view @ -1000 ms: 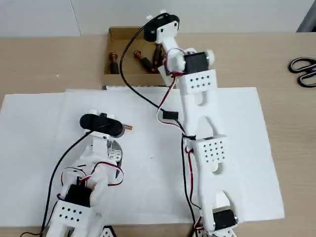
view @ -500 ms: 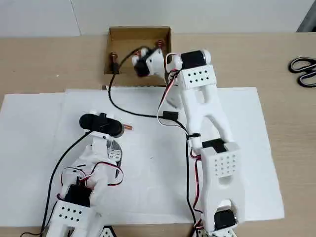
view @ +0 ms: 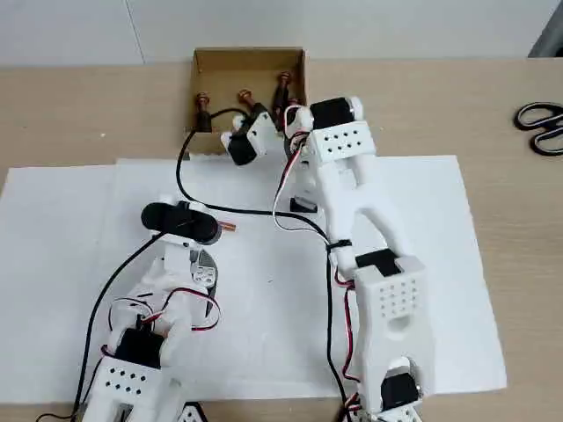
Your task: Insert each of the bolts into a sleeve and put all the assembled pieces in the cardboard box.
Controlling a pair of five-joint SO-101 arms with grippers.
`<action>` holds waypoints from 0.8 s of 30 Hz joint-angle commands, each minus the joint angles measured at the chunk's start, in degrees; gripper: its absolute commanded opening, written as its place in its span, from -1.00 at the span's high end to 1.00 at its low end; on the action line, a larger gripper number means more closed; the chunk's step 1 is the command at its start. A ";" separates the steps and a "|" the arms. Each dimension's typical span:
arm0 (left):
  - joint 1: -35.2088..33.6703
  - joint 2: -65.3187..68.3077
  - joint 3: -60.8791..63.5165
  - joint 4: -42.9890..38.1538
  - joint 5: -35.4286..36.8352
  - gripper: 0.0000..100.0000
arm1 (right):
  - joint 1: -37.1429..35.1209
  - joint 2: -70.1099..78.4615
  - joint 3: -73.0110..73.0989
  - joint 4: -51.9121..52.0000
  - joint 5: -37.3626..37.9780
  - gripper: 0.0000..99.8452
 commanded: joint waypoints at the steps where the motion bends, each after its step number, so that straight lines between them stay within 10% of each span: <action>1: -0.26 -0.44 -0.40 -0.26 0.18 0.99 | -0.31 1.36 -0.26 -0.57 1.67 0.60; 15: -0.26 -0.44 -0.40 -0.26 0.18 0.99 | -0.92 11.03 -0.26 -8.31 1.67 0.62; 24: -0.26 -0.44 -0.40 -0.26 0.18 0.99 | -0.92 13.67 -0.35 -8.66 0.97 0.98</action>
